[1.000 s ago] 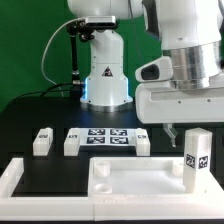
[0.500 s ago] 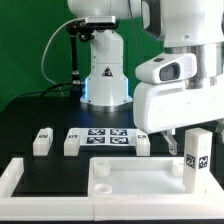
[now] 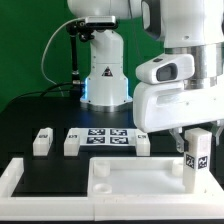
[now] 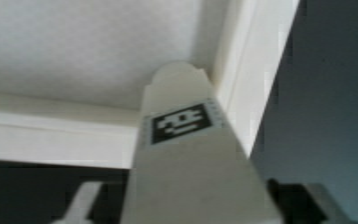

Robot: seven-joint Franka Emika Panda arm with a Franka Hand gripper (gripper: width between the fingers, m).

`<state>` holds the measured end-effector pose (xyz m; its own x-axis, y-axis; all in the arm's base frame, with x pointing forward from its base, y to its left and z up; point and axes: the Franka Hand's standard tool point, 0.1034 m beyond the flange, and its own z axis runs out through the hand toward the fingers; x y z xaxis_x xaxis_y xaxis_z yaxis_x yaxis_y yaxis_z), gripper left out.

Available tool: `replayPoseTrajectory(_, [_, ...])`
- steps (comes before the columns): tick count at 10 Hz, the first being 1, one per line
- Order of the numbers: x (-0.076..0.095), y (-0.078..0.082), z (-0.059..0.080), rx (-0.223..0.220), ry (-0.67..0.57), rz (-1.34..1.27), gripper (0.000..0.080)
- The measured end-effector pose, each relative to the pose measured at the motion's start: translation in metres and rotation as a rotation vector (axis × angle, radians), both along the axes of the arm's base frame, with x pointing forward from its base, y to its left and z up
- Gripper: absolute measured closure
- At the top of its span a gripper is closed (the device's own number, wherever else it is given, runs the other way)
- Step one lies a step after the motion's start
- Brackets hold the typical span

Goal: Assemble desk

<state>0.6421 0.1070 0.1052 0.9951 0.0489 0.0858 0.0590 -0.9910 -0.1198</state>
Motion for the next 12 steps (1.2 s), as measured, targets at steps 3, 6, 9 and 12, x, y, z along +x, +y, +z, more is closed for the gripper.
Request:
replayPoseTrajectory(3, [0.001, -0.001, 0.000, 0.016, 0.032, -0.293, 0.0511])
replayPoseTrajectory(6, [0.002, -0.006, 0.001, 0.068, 0.100, -0.830, 0.0511])
replayPoseTrajectory(9, [0.000, -0.005, -0.001, 0.116, 0.181, -1.187, 0.0509])
replayPoseTrajectory(12, [-0.004, 0.005, -0.002, 0.096, 0.187, -1.206, 0.0509])
